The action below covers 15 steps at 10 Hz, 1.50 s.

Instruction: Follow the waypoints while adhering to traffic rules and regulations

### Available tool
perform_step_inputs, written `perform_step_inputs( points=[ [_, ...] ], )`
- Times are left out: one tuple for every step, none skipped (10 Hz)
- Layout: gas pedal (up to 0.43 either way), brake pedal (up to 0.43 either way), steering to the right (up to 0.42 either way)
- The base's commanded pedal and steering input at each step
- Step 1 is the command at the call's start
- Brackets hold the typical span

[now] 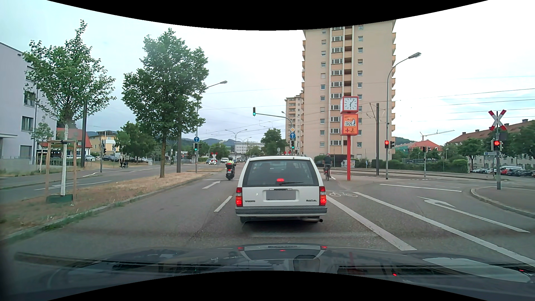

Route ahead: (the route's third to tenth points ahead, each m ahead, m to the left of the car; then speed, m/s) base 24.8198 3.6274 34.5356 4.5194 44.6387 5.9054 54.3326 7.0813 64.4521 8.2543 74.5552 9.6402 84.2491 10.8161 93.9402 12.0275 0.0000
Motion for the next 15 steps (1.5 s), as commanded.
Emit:
perform_step_inputs(
  points=[
    [0.0,0.012,-0.024],
    [0.0,0.0,-0.024],
    [0.0,0.0,-0.024],
    [0.0,0.0,-0.024],
    [0.0,0.0,-0.024],
    [0.0,0.0,-0.024],
    [0.0,0.0,-0.024],
    [0.0,0.0,-0.024],
    [0.0,0.0,-0.024],
    [0.0,0.0,-0.024],
    [0.0,0.0,-0.024],
    [0.0,0.0,-0.024],
    [0.0,0.0,-0.024],
    [0.0,0.0,-0.024],
    [0.008,0.0,-0.024]
  ],
)
